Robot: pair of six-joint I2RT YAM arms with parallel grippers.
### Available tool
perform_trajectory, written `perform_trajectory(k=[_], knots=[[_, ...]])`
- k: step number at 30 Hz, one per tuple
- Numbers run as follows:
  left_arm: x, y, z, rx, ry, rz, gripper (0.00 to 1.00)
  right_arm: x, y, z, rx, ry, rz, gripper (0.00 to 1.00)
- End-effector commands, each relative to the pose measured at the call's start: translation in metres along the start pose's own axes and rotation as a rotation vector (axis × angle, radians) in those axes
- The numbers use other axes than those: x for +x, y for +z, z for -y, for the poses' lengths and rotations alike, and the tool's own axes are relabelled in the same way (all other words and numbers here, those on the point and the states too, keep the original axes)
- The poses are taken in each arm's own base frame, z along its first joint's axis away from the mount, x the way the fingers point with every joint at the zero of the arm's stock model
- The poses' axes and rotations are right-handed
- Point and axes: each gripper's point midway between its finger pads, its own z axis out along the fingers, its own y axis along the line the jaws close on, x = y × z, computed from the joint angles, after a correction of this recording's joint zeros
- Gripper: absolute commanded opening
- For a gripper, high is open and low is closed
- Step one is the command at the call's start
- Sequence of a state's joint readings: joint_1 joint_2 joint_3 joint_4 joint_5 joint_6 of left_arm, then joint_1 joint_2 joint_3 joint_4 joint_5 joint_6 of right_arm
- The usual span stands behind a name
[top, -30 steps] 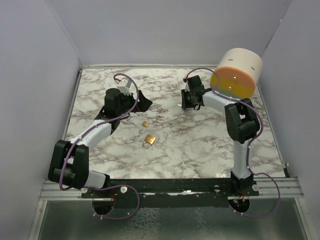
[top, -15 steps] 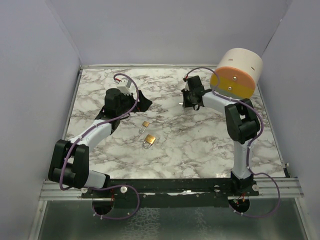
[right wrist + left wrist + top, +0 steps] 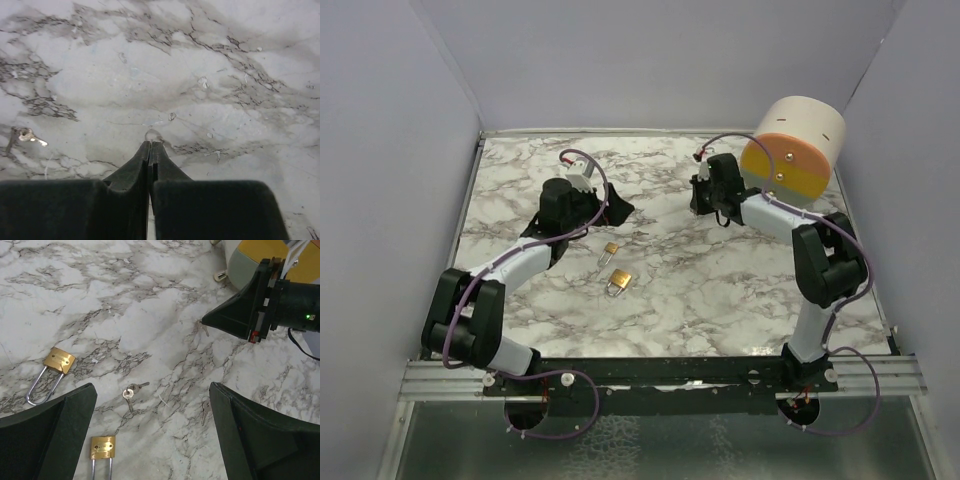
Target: Unlock with the key
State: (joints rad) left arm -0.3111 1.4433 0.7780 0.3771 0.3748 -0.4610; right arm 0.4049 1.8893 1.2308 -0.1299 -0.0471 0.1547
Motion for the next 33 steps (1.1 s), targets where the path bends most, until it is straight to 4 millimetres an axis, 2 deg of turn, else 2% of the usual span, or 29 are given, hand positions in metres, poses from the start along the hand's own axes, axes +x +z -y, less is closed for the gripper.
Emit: perform_trajectory(k=[1,5,10,17,21,26,33], knots=[[-0.011,0.009,0.014,0.058,0.033,0.042,0.99,-0.045,-0.028,-0.024,-0.126,-0.048,0.124,0.01],[-0.01,0.012,0.02,0.087,0.049,0.044,0.98,-0.057,-0.046,-0.039,-0.201,-0.063,0.117,0.01],[-0.006,0.018,0.036,0.164,0.087,0.043,0.96,-0.071,-0.07,-0.058,-0.297,-0.085,0.128,0.01],[0.004,0.027,0.061,0.269,0.164,0.056,0.9,-0.092,-0.104,-0.072,-0.362,-0.111,0.166,0.01],[0.008,0.037,0.075,0.317,0.227,0.052,0.72,-0.102,-0.12,-0.079,-0.392,-0.118,0.183,0.01],[0.01,0.046,0.088,0.358,0.258,0.063,0.69,-0.109,-0.135,-0.085,-0.422,-0.12,0.199,0.01],[0.006,0.056,0.099,0.393,0.279,0.11,0.68,-0.108,-0.145,-0.091,-0.448,-0.14,0.203,0.01]])
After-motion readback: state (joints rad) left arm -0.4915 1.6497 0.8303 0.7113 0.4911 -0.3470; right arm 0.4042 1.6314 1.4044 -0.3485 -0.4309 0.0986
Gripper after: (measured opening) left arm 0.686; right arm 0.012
